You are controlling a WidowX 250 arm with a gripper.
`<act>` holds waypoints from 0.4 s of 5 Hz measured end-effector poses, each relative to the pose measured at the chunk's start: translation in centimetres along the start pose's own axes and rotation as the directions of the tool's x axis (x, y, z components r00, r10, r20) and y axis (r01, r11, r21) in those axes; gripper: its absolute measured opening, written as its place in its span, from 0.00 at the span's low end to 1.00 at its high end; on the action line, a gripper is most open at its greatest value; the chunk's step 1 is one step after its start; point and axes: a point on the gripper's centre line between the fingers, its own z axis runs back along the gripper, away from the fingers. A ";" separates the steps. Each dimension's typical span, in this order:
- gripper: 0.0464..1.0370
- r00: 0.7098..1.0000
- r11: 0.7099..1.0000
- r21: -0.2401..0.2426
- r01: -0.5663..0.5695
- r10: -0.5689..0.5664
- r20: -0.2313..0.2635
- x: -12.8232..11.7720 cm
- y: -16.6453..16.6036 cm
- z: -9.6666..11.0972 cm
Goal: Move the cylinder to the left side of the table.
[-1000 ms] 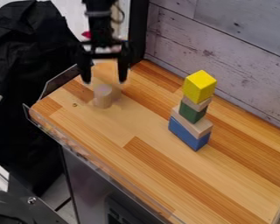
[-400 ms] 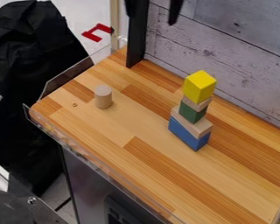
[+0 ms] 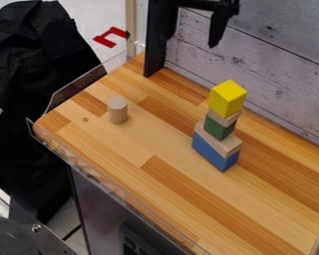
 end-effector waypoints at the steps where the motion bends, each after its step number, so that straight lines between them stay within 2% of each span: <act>1: 0.96 0.999 1.000 0.007 -0.002 0.002 -0.043 -0.8 0.3 -1.2; 2: 0.96 0.999 1.000 0.023 -0.003 0.004 -0.043 -0.8 0.5 -1.4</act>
